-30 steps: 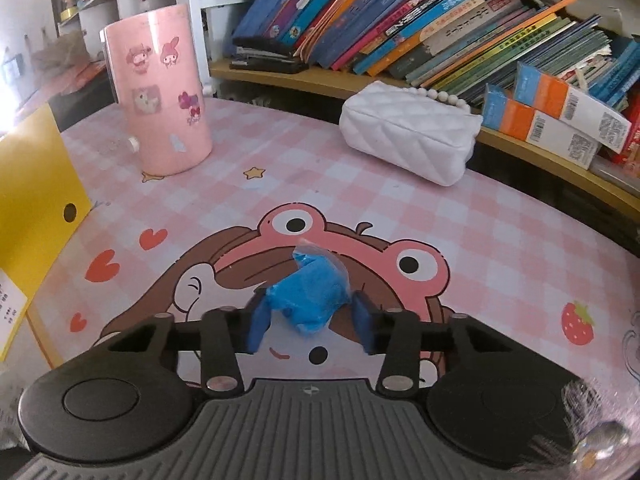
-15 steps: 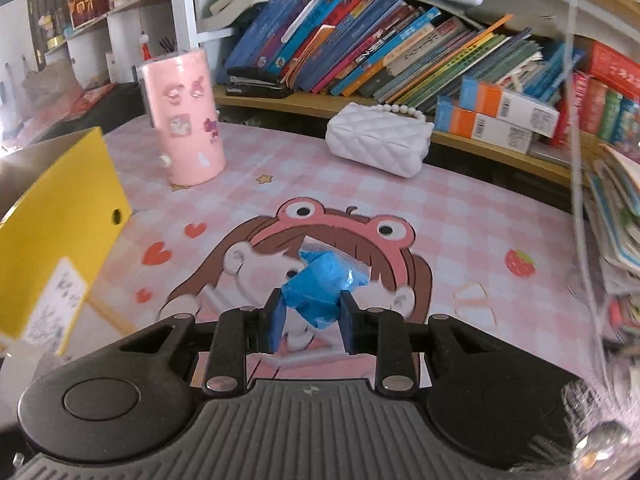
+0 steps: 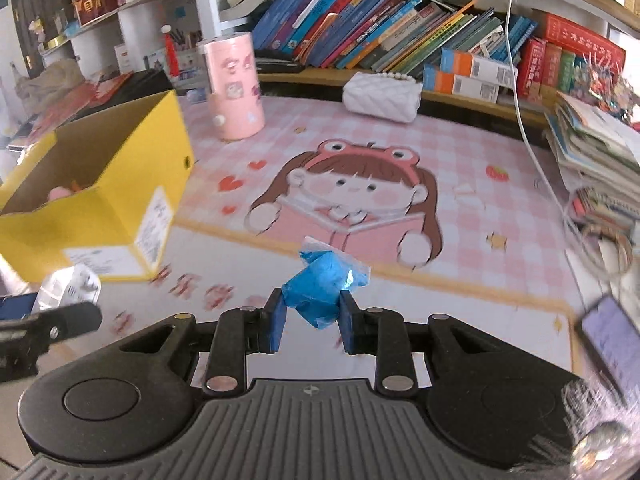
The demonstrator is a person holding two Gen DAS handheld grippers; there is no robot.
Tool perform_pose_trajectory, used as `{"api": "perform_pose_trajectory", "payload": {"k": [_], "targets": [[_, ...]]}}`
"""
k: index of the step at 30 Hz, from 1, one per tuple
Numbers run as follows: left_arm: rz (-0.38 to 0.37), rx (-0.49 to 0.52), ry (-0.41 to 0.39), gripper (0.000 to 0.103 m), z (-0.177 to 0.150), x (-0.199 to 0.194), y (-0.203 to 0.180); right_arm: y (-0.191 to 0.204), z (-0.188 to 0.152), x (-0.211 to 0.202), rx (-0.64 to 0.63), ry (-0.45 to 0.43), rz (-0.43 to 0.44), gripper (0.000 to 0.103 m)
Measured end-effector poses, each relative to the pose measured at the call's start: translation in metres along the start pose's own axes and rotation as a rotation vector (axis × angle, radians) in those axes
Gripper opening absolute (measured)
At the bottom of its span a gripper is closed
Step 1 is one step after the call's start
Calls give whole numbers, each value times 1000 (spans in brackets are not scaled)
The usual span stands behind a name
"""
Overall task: Organize objects
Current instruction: 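Lift and carry the charger with the left gripper while the right carries the blue bag toward the box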
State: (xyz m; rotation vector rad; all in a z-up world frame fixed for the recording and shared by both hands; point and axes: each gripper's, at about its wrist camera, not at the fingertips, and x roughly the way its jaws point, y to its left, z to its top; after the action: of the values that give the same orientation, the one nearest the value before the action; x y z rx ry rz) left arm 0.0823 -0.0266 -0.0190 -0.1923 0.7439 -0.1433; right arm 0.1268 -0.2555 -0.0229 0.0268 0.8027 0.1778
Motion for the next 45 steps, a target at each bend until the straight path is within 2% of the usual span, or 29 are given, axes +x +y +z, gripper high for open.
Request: {"api": "perform_pose_trajectory", "payload": {"k": [12,25,45], "targets": [[37,-44,-43,65,-14,-45,44,60,-33,-36,-8,-9,36,25],[58,-57,-88,65,-24,-75,71,115,-44,-57,-93,-51,68,25],[74,-54,-130,65,-25,-96,100,162,-49,-59,-148,-66,97,25]]}}
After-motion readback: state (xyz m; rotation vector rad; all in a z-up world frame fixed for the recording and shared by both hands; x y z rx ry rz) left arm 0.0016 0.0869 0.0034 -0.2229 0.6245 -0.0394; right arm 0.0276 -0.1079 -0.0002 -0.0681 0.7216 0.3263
